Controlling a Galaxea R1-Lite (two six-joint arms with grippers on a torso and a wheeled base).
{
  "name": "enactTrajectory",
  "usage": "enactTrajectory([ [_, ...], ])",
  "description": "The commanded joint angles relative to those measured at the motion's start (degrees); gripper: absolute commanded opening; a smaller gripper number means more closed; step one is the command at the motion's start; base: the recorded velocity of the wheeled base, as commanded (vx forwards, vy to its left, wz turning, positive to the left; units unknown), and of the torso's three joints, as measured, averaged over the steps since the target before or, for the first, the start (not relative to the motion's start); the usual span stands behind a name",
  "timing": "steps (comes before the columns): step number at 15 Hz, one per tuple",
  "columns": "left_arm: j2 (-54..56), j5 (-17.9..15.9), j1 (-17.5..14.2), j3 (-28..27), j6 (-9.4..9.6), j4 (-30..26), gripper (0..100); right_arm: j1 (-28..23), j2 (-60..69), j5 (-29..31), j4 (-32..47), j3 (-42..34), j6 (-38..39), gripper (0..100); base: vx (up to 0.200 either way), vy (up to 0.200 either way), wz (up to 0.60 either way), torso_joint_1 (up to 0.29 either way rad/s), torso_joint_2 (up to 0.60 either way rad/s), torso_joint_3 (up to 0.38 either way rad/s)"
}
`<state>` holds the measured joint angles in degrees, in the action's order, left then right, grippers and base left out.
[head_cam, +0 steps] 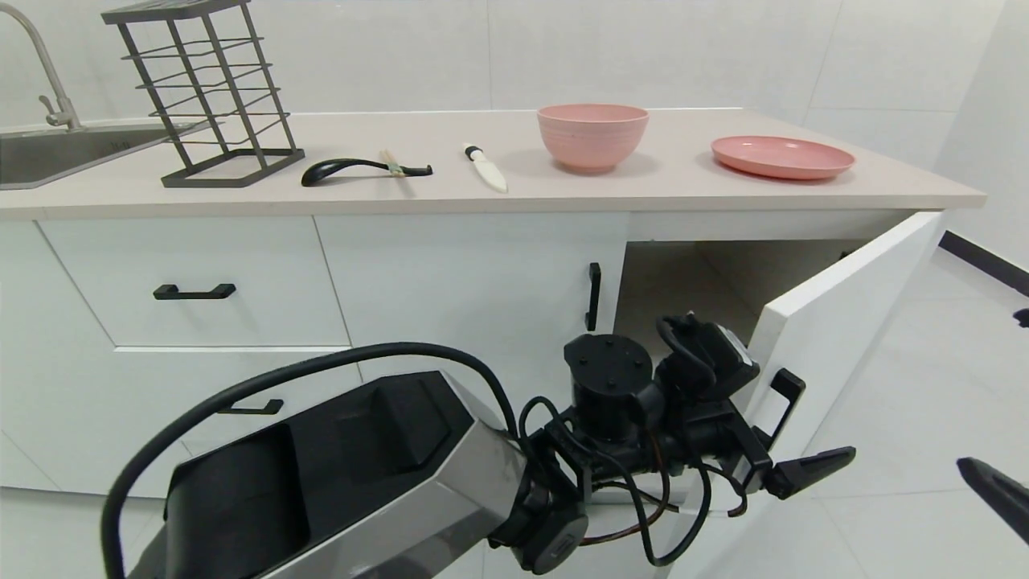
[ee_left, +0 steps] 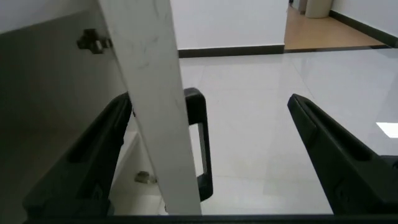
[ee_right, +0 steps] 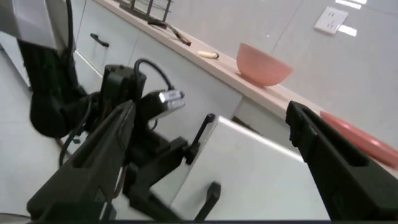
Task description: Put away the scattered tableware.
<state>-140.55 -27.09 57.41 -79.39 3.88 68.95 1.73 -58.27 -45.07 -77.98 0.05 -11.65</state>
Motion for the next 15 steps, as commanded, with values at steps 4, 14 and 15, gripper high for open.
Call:
enactTrajectory([
  [4, -1.7, -0.1, 3.5, -0.5, -0.1, -0.4, 100, -0.2, 0.4, 0.1, -0.9, 8.1, 0.1, 100, 0.0, 0.0, 0.0, 0.0, 0.0, 0.0],
  [14, -12.4, -0.5, 15.0, -21.3, -3.0, -3.6, 100, -0.2, 1.8, 0.2, -1.1, 20.9, 0.1, 100, 0.0, 0.0, 0.0, 0.0, 0.0, 0.0],
  [15, -12.4, -0.1, 14.4, -20.8, -3.88, -2.8, 100, -0.4, 3.2, 0.2, -1.1, 20.8, 0.0, 100, 0.0, 0.0, 0.0, 0.0, 0.0, 0.0],
])
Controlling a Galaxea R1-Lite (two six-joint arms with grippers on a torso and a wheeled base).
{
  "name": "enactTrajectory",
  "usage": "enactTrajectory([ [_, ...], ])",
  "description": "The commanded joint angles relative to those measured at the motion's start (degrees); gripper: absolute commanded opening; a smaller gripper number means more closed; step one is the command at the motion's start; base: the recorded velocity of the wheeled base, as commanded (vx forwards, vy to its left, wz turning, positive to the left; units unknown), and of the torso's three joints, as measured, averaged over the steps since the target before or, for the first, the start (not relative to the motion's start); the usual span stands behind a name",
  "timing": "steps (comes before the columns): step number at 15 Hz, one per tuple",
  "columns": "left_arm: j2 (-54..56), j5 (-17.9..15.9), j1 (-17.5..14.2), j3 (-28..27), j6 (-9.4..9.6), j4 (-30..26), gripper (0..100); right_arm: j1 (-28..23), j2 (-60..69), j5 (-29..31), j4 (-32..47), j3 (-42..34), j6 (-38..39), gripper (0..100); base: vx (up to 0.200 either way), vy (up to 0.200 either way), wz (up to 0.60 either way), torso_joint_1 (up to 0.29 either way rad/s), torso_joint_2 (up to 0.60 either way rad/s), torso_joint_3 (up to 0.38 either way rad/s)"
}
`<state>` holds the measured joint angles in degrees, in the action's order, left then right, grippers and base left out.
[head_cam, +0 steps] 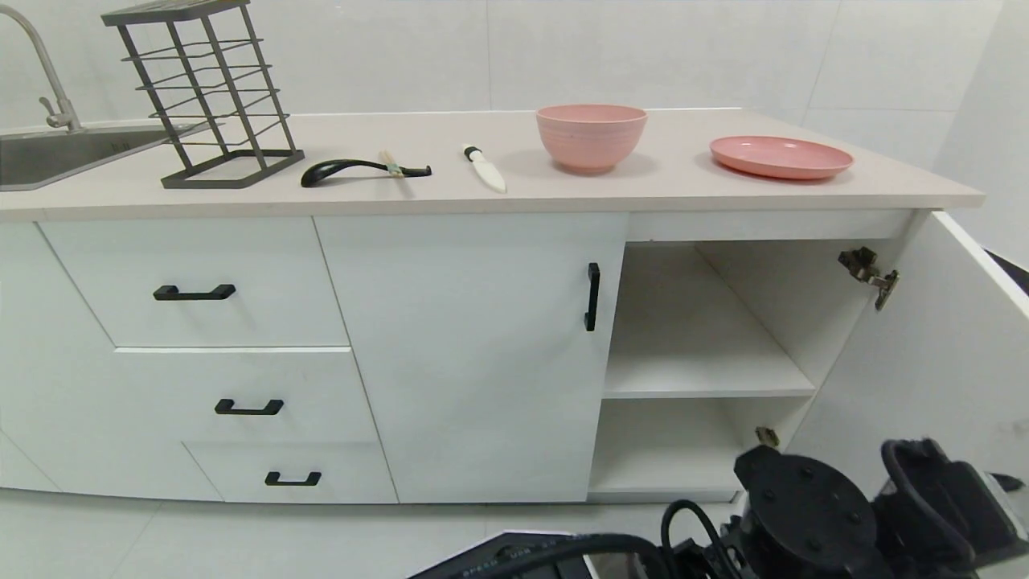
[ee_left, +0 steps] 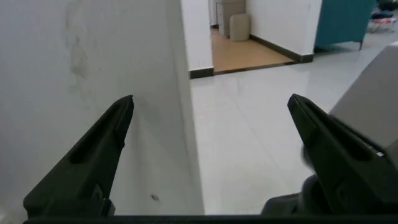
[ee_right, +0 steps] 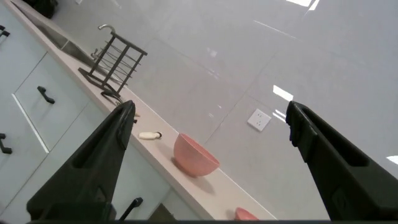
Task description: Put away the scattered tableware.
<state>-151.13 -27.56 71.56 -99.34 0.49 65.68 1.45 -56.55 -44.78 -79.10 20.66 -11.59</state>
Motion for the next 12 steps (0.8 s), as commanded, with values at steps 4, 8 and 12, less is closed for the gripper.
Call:
enactTrajectory([
  [4, 5.3, 0.6, -8.5, 15.1, -0.58, 10.8, 100, 0.1, 4.5, 0.0, 0.3, -2.2, -0.4, 100, 0.0, 0.0, 0.0, 0.0, 0.0, 0.0],
  [8, 32.0, 0.7, -20.8, 47.0, 0.04, 16.2, 100, 0.2, 6.6, -0.2, 0.3, -9.8, -0.4, 100, 0.0, 0.0, 0.0, 0.0, 0.0, 0.0],
  [12, 59.6, 0.8, -26.6, 69.5, -0.05, 16.1, 100, 0.1, 9.8, -0.2, 0.9, -15.7, -0.4, 100, 0.0, 0.0, 0.0, 0.0, 0.0, 0.0],
])
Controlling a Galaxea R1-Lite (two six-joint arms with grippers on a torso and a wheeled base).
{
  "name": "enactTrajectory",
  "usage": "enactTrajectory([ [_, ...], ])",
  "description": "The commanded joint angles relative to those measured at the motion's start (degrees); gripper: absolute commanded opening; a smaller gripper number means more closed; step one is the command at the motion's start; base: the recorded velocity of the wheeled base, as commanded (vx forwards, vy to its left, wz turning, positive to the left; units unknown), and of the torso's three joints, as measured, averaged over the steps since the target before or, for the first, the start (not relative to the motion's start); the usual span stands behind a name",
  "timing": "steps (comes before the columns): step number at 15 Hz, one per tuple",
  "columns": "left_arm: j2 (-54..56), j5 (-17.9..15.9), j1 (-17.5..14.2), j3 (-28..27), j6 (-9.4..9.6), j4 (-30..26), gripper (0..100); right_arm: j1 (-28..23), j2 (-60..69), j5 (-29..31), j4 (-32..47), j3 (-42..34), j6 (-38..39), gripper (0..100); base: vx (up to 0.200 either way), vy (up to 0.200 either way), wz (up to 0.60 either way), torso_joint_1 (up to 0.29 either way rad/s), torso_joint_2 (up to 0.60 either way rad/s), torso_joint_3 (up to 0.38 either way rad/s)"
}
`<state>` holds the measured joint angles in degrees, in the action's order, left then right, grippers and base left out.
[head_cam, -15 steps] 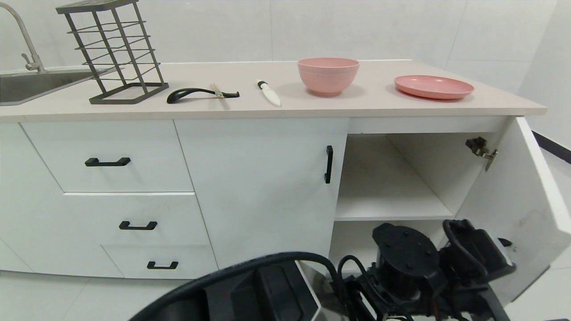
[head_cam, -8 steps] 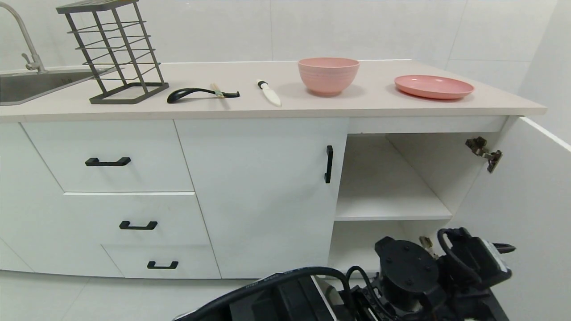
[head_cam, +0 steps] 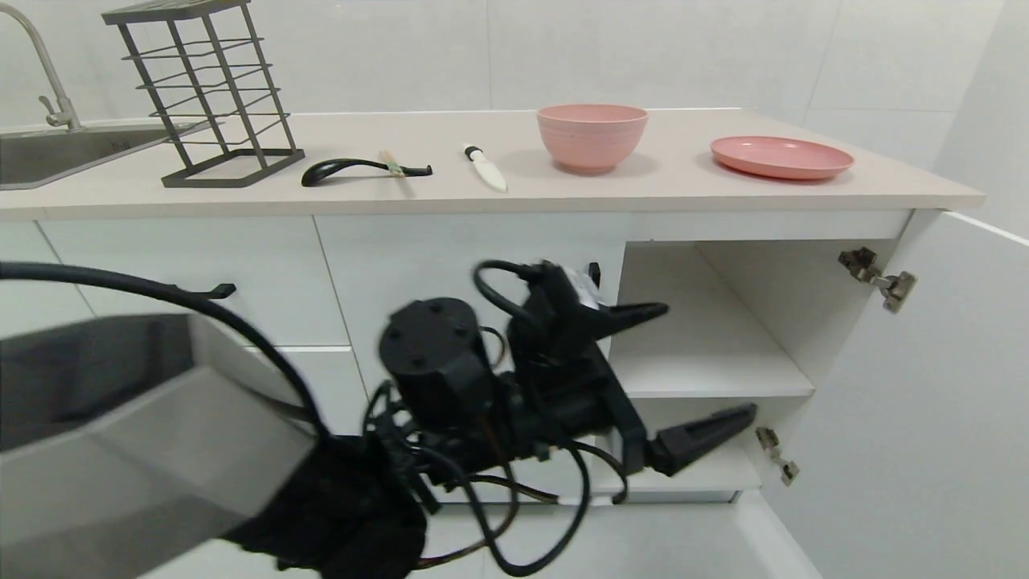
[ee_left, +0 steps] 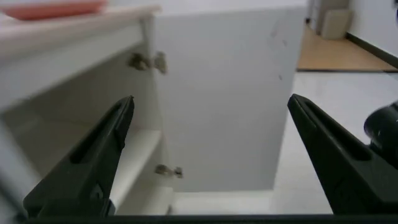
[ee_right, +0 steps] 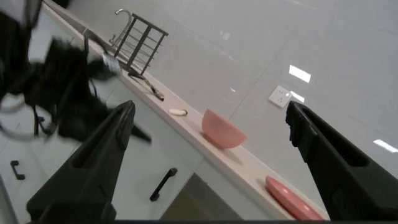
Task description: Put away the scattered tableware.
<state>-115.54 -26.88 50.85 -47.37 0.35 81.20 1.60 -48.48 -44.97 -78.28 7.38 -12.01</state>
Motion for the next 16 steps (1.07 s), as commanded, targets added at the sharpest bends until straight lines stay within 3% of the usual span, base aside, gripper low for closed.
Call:
enactTrajectory([
  [1, 28.0, 0.1, -6.3, 20.2, 0.09, 0.3, 100, 0.0, 2.4, 0.1, 0.3, -3.6, 0.0, 100, 0.0, 0.0, 0.0, 0.0, 0.0, 0.0],
  [2, 37.1, 0.3, -11.1, 26.2, 0.09, -0.6, 100, -0.5, 4.5, 0.2, 1.0, -6.1, 0.0, 100, 0.0, 0.0, 0.0, 0.0, 0.0, 0.0],
  [5, 52.3, 0.2, -24.7, 35.9, -0.53, -1.7, 100, -1.8, 13.3, 1.2, 8.1, -7.1, 0.0, 100, 0.0, 0.0, 0.0, 0.0, 0.0, 0.0],
  [7, 61.6, 0.2, -29.9, 41.7, -0.44, -4.0, 100, -3.2, 22.4, 1.3, 18.2, -7.1, 0.1, 100, 0.0, 0.0, 0.0, 0.0, 0.0, 0.0],
  [9, 70.3, 0.6, -32.9, 43.5, -0.62, -10.7, 100, -3.2, 31.4, 1.3, 31.0, -7.0, 0.5, 100, 0.0, 0.0, 0.0, 0.0, 0.0, 0.0],
  [12, 88.6, 3.8, -39.0, 44.0, -1.41, -38.0, 100, -4.1, 43.6, 4.3, 51.4, -7.4, 0.6, 100, 0.0, 0.0, 0.0, 0.0, 0.0, 0.0],
  [14, 103.4, 5.8, -43.6, 46.1, -2.9, -59.3, 100, -4.2, 44.3, 10.3, 57.6, -7.4, 1.8, 100, 0.0, 0.0, 0.0, 0.0, 0.0, 0.0],
  [16, 111.5, 7.4, -48.3, 46.4, -2.02, -72.9, 100, -4.2, 44.3, 14.7, 68.2, -7.4, 2.3, 100, 0.0, 0.0, 0.0, 0.0, 0.0, 0.0],
])
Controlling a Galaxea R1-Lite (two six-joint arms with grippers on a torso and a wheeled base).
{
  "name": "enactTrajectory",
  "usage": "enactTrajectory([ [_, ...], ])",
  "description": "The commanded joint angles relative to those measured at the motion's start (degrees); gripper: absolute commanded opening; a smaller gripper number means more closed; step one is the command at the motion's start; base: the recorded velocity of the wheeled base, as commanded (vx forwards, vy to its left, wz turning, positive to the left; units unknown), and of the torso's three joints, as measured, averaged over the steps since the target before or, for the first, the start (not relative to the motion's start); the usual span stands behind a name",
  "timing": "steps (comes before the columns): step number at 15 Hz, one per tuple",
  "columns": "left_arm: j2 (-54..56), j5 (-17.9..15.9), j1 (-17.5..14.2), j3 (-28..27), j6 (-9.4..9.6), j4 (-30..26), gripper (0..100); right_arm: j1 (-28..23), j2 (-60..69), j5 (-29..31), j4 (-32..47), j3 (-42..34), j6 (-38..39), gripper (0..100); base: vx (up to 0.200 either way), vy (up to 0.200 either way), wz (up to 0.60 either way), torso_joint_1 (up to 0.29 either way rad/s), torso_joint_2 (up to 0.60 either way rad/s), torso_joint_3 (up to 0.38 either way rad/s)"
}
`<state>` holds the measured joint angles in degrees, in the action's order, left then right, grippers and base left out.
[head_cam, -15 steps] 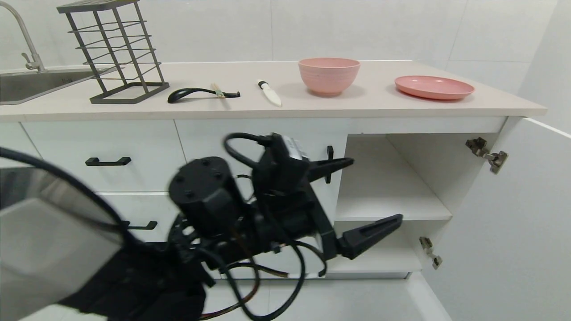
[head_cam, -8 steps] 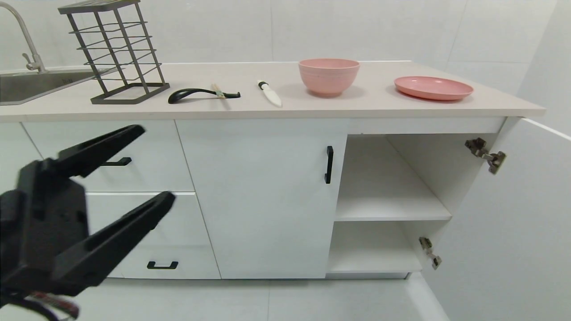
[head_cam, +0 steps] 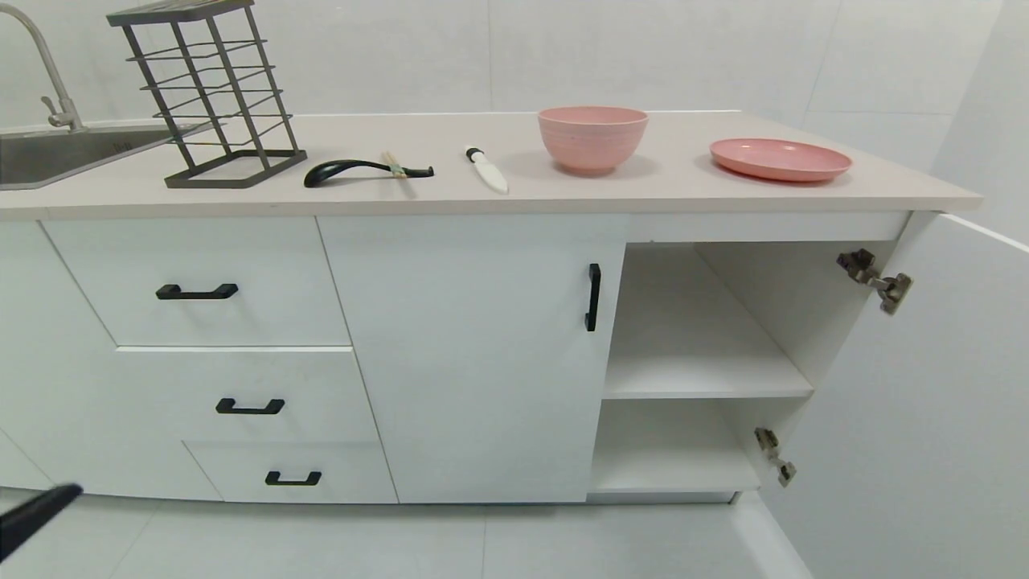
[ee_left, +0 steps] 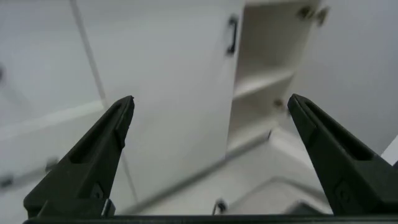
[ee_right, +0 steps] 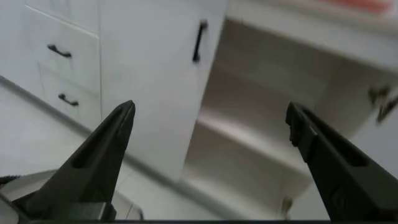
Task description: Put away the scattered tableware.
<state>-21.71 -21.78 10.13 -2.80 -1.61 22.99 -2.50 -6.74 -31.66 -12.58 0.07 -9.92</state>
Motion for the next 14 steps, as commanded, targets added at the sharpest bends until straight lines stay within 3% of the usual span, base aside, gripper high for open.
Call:
enactTrajectory([
  [1, 21.5, 3.2, -10.3, 2.8, 0.55, -19.6, 100, -0.1, 2.5, 4.1, 7.7, -0.1, 1.0, 100, 0.0, 0.0, 0.0, 0.0, 0.0, 0.0],
  [2, 21.7, 4.2, -10.3, 2.5, 1.08, -21.3, 100, -0.1, 2.5, 5.8, 9.1, -0.1, 2.5, 100, 0.0, 0.0, 0.0, 0.0, 0.0, 0.0],
  [4, 21.7, 12.3, -10.2, 2.6, 2.05, -20.2, 100, -0.1, 2.5, 10.4, 9.2, -0.1, 3.4, 100, 0.0, 0.0, 0.0, 0.0, 0.0, 0.0],
  [5, 21.7, 16.8, -10.3, 2.8, 4.95, -22.1, 100, -0.1, 2.5, 14.4, 9.4, -0.1, 3.4, 100, 0.0, 0.0, 0.0, 0.0, 0.0, 0.0],
  [6, 21.7, 19.0, -10.3, 2.8, 4.95, -23.1, 100, -0.1, 2.5, 17.4, 9.5, 0.0, 3.4, 100, 0.0, 0.0, 0.0, 0.0, 0.0, 0.0],
  [11, 21.7, 18.9, -10.2, 2.8, 1.96, -22.9, 100, -0.1, 2.5, 30.4, 12.1, -0.1, 6.8, 100, 0.0, 0.0, 0.0, 0.0, 0.0, 0.0],
  [14, 21.7, 18.9, -10.2, 2.8, 1.96, -22.9, 100, 1.3, 3.0, 30.4, 12.5, 0.0, 7.1, 100, 0.0, 0.0, 0.0, 0.0, 0.0, 0.0],
])
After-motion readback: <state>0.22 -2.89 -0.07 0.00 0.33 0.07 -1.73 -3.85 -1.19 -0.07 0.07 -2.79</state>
